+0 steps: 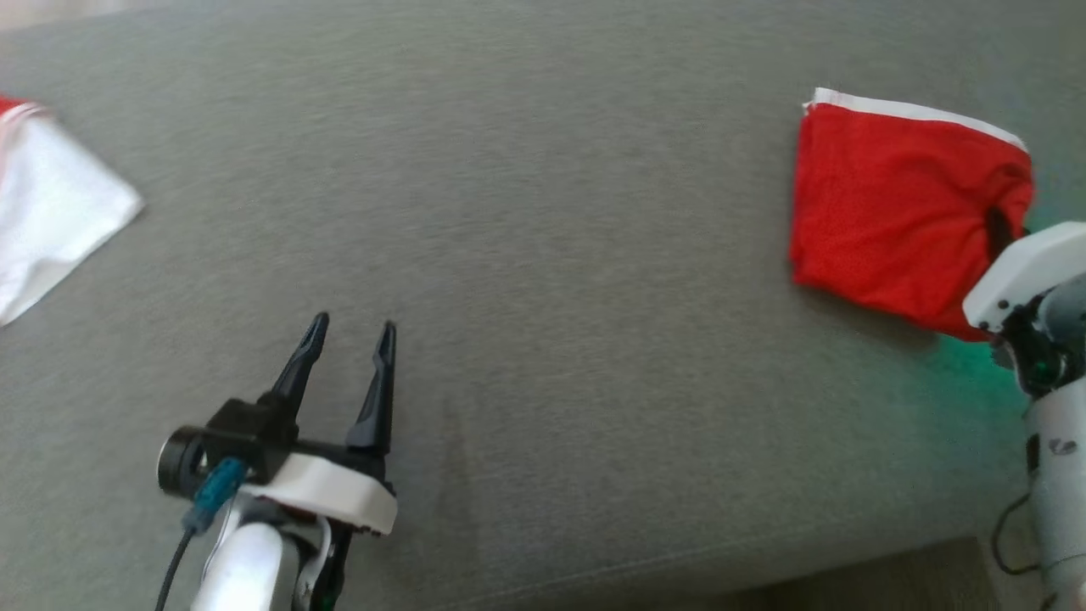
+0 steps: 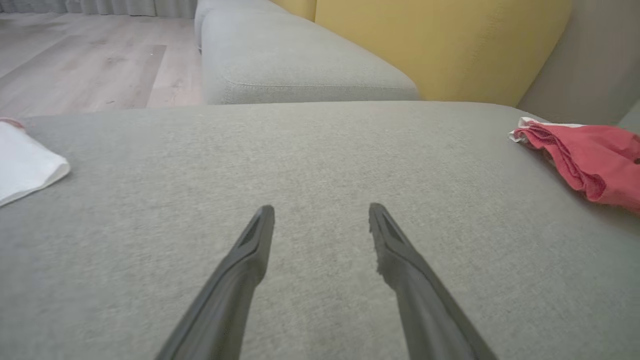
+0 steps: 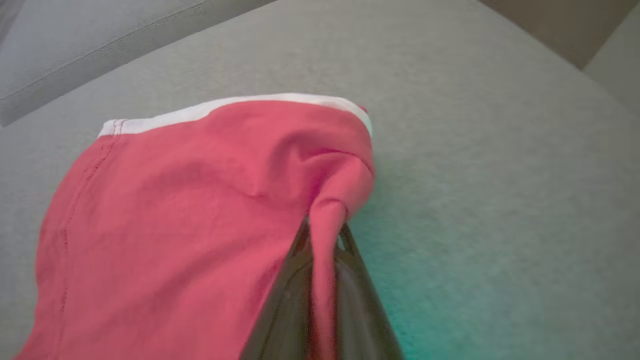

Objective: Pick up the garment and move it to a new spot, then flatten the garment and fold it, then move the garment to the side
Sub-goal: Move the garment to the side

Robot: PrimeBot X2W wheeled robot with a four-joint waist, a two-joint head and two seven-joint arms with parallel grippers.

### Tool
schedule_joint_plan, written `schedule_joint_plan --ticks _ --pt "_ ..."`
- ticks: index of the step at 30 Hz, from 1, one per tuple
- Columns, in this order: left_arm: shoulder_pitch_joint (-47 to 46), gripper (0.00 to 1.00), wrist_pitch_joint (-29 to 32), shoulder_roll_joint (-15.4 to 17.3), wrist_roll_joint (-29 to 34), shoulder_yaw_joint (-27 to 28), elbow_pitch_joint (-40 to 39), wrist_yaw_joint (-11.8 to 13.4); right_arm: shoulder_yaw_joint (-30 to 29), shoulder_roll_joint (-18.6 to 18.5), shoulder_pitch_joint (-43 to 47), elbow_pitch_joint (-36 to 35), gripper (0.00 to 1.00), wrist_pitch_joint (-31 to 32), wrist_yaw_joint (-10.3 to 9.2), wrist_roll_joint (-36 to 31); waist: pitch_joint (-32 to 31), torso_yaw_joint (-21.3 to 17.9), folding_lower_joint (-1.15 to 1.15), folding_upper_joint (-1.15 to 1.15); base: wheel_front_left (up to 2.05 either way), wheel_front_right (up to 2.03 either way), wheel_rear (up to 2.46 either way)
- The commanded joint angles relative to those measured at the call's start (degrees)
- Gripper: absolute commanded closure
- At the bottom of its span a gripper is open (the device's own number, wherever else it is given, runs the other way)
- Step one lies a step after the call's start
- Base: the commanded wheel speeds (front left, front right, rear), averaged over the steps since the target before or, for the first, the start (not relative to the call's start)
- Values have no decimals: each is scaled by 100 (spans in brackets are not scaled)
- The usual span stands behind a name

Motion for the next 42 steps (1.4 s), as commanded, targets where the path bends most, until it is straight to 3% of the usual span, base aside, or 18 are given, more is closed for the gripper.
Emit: schedule_joint_plan --ticks 1,6,13,21,22,23,24,34,38,42 --pt "-273 0 -68 80 96 99 -177 -30 35 -171 -251 -124 100 -144 -4 -133 118 -261 0 0 0 0 0" --pt "-289 0 -16 115 128 27 -273 -16 -250 -379 -622 71 100 -434 -4 -616 311 -119 0 0 0 0 0" --pt "-70 0 74 248 150 4 -626 33 -802 -1087 -1346 432 100 -580 -4 -1777 669 328 0 0 0 0 0" --pt "69 0 137 334 127 60 -991 129 -1448 -1379 -1808 489 100 -535 -4 -2930 1018 529 0 0 0 0 0" --pt "74 0 140 337 121 70 -1024 146 -1561 -1383 -1839 454 85 -568 -4 -3091 1045 531 0 0 0 0 0" --pt "79 0 143 340 114 82 -1050 164 -1636 -1362 -1861 429 30 -611 -4 -3251 1062 524 0 0 0 0 0" --pt "85 0 145 345 107 97 -1068 184 -1716 -1328 -1879 418 0 -639 -4 -3395 1068 505 0 0 0 0 0" --pt "94 0 135 315 -7 136 -1016 274 -1856 -892 -1839 284 0 -1551 -4 -4337 573 111 0 0 0 0 0" --pt "93 0 90 240 -90 120 -879 291 -1742 -714 -1661 205 0 -2116 -4 -4116 239 11 0 0 0 0 0" --pt "122 0 4 135 -218 148 -601 325 -1465 -438 -1027 -230 0 -2734 -4 -3471 -237 4 0 0 0 0 0"
